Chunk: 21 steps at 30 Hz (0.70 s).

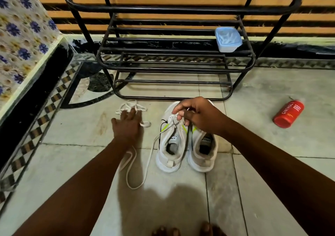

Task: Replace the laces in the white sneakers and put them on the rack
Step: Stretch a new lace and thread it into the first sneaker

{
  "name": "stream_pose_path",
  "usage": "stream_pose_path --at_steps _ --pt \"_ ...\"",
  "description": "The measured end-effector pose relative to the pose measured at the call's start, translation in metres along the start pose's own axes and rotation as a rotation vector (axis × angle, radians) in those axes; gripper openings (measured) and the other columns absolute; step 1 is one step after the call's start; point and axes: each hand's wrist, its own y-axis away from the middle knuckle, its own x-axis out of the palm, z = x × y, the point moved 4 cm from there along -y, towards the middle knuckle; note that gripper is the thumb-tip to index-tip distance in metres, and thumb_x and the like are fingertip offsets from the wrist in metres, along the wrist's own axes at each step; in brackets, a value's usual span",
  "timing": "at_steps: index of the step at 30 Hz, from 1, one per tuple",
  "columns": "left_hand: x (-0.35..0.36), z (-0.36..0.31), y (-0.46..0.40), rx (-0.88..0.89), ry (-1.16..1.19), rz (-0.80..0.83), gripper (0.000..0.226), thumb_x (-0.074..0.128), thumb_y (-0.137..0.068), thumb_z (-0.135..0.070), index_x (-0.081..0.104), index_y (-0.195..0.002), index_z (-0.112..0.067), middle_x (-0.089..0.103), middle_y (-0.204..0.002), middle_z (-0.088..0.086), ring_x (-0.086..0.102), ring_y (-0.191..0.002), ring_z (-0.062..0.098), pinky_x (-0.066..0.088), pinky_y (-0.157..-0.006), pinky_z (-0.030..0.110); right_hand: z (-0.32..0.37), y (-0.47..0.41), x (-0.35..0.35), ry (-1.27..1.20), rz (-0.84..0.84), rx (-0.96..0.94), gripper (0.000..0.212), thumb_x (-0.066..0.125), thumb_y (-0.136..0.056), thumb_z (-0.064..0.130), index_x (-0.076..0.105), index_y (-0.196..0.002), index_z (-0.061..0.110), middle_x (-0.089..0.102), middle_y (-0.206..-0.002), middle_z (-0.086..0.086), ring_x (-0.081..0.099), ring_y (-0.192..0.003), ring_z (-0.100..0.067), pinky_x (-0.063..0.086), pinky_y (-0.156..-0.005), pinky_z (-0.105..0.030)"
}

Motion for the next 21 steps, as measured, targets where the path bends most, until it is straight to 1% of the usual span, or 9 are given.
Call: stream_pose_path --at_steps 2,5,9,11,13,15,16,18,21 --pt "-0.002 0.015 -0.01 -0.075 0.015 0.036 0.053 0.027 -0.11 -0.027 0.017 -0.161 -0.032 0.007 -0.173 -0.004 0.008 -0.157 0.028 0.02 -0.115 0.066 -0.001 -0.002 0.001 -0.006 -0.008 -0.002 0.02 0.055 -0.1 -0.001 0.073 -0.103 0.008 0.072 -0.084 -0.007 0.061 -0.062 -0.016 0.05 -0.059 -0.022" --pt "-0.01 0.024 -0.019 -0.041 0.008 0.002 0.052 0.031 -0.109 -0.026 0.023 -0.16 -0.027 0.015 -0.17 0.002 0.014 -0.154 0.032 0.022 -0.116 0.065 0.0 -0.002 0.001 0.037 -0.025 -0.018 0.016 0.064 -0.094 -0.001 0.073 -0.102 0.01 0.072 -0.078 0.001 0.065 -0.06 -0.015 0.05 -0.058 -0.019" --pt "-0.021 0.019 -0.014 -0.026 0.078 0.0 0.065 0.06 -0.098 -0.038 0.03 -0.155 -0.028 0.015 -0.167 0.005 0.009 -0.153 0.038 0.021 -0.115 0.064 0.0 0.001 0.002 0.084 -0.04 -0.043 0.016 0.063 -0.094 -0.003 0.072 -0.104 0.007 0.075 -0.079 -0.002 0.069 -0.062 -0.024 0.05 -0.059 -0.016" --pt "-0.04 0.004 0.002 0.03 0.353 -0.171 0.063 0.064 -0.085 -0.032 0.048 -0.146 -0.029 0.034 -0.159 0.004 0.024 -0.147 0.035 0.029 -0.115 0.058 0.002 0.002 0.002 0.095 -0.058 -0.058 0.017 0.061 -0.096 -0.001 0.072 -0.103 0.009 0.074 -0.079 -0.002 0.069 -0.063 -0.024 0.05 -0.06 -0.016" --pt "-0.068 -0.02 0.026 0.236 0.947 -0.272 0.057 0.06 -0.076 -0.009 0.065 -0.131 -0.023 0.061 -0.139 0.003 0.051 -0.133 0.026 0.045 -0.107 0.049 0.006 0.002 0.002 0.096 -0.085 -0.084 0.014 0.062 -0.096 0.003 0.073 -0.1 0.011 0.072 -0.075 0.003 0.066 -0.06 -0.018 0.051 -0.062 -0.018" --pt "-0.089 -0.046 0.053 0.355 1.482 -0.039 0.055 0.06 -0.081 0.015 0.066 -0.129 -0.011 0.073 -0.122 0.014 0.069 -0.117 0.029 0.056 -0.096 0.042 0.011 0.001 0.0 0.11 -0.129 -0.117 0.01 0.066 -0.096 0.01 0.075 -0.098 0.014 0.068 -0.068 0.011 0.065 -0.06 -0.016 0.053 -0.064 -0.025" --pt "-0.095 -0.057 0.063 0.378 1.621 0.087 0.05 0.062 -0.086 0.018 0.065 -0.13 -0.007 0.074 -0.118 0.02 0.072 -0.111 0.034 0.058 -0.095 0.041 0.014 0.0 -0.001 0.103 -0.153 -0.122 0.009 0.068 -0.095 0.012 0.075 -0.098 0.015 0.067 -0.066 0.012 0.065 -0.061 -0.018 0.055 -0.064 -0.031" --pt "-0.101 -0.073 0.075 0.378 1.663 0.194 0.033 0.071 -0.089 0.004 0.07 -0.121 -0.001 0.075 -0.11 0.023 0.075 -0.1 0.035 0.06 -0.091 0.04 0.015 -0.001 -0.005 0.007 -0.188 -0.103 0.007 0.07 -0.094 0.011 0.075 -0.098 0.01 0.068 -0.068 0.007 0.062 -0.06 -0.022 0.054 -0.062 -0.04" --pt "-0.095 -0.072 0.071 0.277 1.683 0.127 0.018 0.071 -0.091 -0.006 0.073 -0.104 0.007 0.071 -0.084 0.019 0.069 -0.073 0.025 0.06 -0.069 0.031 0.017 0.001 -0.013 -0.135 -0.2 -0.087 0.008 0.068 -0.094 0.002 0.071 -0.099 -0.002 0.067 -0.074 -0.007 0.059 -0.059 -0.021 0.051 -0.057 -0.037"
